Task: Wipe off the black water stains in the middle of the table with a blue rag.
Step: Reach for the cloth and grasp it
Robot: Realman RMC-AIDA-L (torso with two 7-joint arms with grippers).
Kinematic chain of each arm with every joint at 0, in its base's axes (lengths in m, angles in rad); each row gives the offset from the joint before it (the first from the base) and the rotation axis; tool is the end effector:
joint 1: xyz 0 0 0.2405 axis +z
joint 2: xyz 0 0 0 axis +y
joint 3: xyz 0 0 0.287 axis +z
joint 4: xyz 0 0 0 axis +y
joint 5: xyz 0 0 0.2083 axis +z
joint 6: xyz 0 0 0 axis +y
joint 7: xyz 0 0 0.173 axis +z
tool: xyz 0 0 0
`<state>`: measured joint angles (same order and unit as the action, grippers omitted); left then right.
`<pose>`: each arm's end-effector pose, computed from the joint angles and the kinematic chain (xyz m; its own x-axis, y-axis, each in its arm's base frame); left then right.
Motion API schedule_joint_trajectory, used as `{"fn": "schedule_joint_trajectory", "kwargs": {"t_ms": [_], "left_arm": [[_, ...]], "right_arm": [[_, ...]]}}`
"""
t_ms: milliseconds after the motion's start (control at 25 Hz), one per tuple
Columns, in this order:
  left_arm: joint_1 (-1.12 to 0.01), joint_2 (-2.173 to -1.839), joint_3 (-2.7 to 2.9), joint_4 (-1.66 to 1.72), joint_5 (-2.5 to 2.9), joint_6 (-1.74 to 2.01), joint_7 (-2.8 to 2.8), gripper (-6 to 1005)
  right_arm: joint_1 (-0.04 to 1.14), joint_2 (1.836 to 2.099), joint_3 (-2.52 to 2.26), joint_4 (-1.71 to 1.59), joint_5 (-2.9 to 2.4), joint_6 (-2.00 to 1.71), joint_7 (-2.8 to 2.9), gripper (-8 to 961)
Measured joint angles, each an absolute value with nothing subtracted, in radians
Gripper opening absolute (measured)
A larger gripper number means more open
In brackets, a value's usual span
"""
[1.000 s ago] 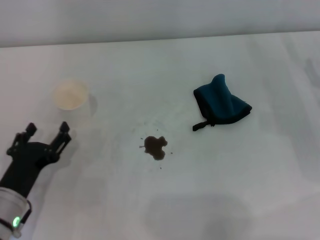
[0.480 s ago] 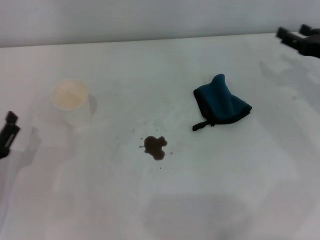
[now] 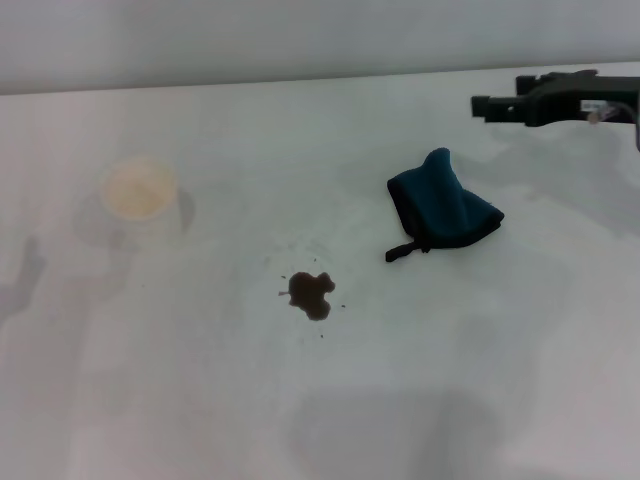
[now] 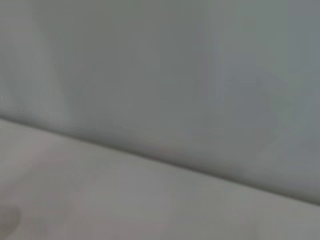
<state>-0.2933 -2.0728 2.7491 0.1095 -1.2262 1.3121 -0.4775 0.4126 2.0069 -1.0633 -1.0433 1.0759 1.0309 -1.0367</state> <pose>-0.3871 0.3023 -0.0305 0.4772 0.0333 0.8782 0.8743 -0.1185 -0.4706 0.3075 0.4151 0.0244 0.6786 -0.5810 -0.4493 -0.7315 -0.4798 -0.4845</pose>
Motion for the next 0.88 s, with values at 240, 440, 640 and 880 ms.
{"fn": "schedule_joint_trajectory", "kwargs": {"t_ms": [240,440,640,880], "left_arm": [[-0.334,-2.077,2.752,0.098,-1.218,1.26,-0.476,874],[-0.365,-2.077,2.75,0.095,-1.218,1.252,-0.47,874],[-0.384,-2.074,2.744,0.086,-1.225,1.252,-0.471,874],[-0.402,-2.074,2.741,0.074,-1.256,1.252,-0.476,873]], "right_arm": [[0.447,2.009,-1.191,-1.098,1.026,1.042,-0.909,841],[0.512,2.011,-1.316,-1.098,0.967,1.03,-0.809,840],[0.573,2.013,-1.403,-1.079,0.734,1.001,-0.576,839],[0.581,2.014,-1.416,-1.075,0.632,1.005,-0.457,838]]}}
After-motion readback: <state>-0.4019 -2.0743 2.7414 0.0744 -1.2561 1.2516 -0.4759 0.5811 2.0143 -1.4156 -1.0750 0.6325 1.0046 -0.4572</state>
